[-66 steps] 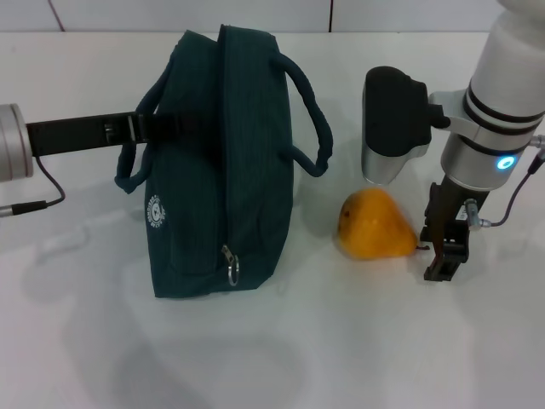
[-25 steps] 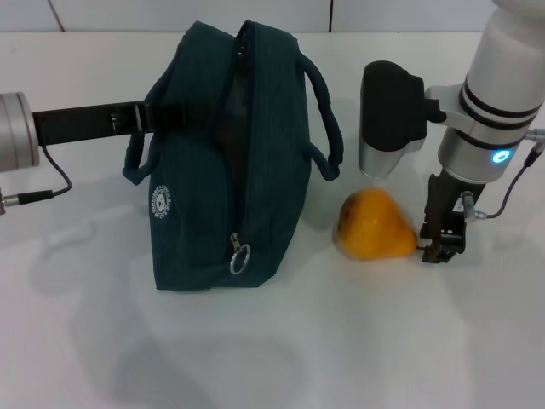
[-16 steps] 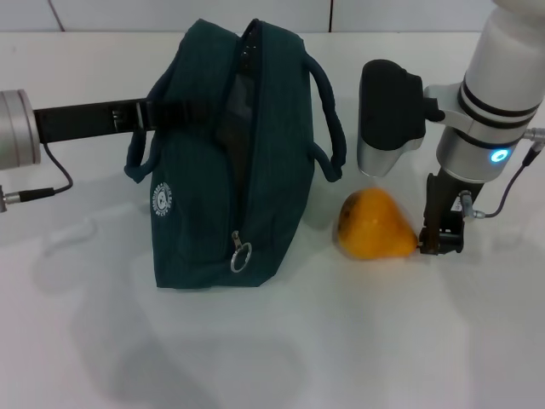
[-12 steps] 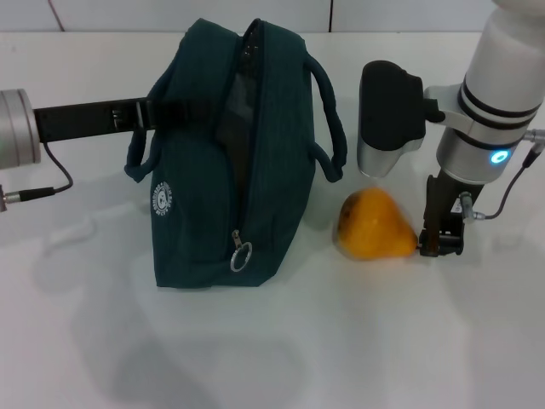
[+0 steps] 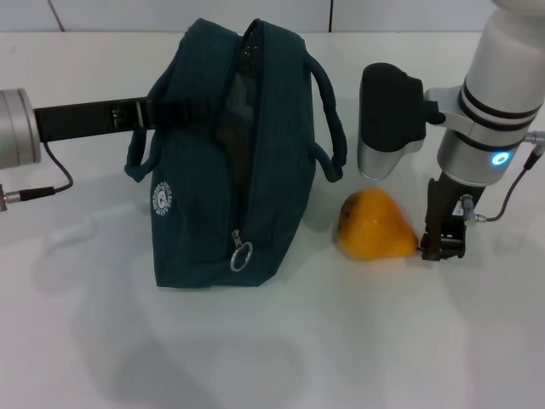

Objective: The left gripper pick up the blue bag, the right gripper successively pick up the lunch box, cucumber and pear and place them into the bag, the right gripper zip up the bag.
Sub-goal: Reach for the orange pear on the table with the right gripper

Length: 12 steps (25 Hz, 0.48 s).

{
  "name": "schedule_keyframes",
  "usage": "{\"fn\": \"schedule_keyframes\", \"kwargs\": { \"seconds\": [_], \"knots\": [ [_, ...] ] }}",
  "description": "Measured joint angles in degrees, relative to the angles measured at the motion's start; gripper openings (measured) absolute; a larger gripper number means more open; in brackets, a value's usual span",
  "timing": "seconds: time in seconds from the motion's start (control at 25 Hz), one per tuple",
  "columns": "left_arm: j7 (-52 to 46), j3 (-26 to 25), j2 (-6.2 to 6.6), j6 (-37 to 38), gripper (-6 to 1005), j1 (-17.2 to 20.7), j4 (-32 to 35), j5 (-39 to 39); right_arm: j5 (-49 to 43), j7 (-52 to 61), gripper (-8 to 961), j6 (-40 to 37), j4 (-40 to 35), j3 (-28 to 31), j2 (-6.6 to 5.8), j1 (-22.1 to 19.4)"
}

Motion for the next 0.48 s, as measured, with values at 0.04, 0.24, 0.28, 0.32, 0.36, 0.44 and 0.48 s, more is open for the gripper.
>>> {"fn": "schedule_keyframes", "kwargs": {
  "seconds": [0.04,0.24,0.28,0.32,0.36,0.44,0.48],
  "knots": [
    [0.0,0.01,0.0,0.0,32,0.0,0.0,0.0,0.32,-0.01,110,-0.19,0.4,0.0,0.0,0.28],
    [0.0,-0.04,0.0,0.0,31,0.04,0.0,0.01,0.69,-0.09,148,0.03,0.45,-0.17,0.0,0.36],
    [0.0,-0.04,0.0,0.0,31,0.06,0.0,0.01,0.69,-0.09,156,0.03,0.45,-0.17,0.0,0.36],
    [0.0,-0.03,0.0,0.0,31,0.08,0.0,0.01,0.7,-0.09,164,0.11,0.39,-0.34,0.0,0.36],
    [0.03,-0.03,0.0,0.0,31,0.09,0.0,0.01,0.7,-0.1,171,0.16,0.34,-0.57,0.0,0.36],
    [0.07,-0.04,0.0,0.0,31,0.09,0.0,0.01,0.72,-0.11,186,0.24,0.26,-0.97,0.0,0.36],
    [0.13,-0.05,0.0,0.0,31,0.1,0.0,0.01,0.72,-0.11,194,0.24,0.26,-0.97,0.0,0.36]
  ]
}}
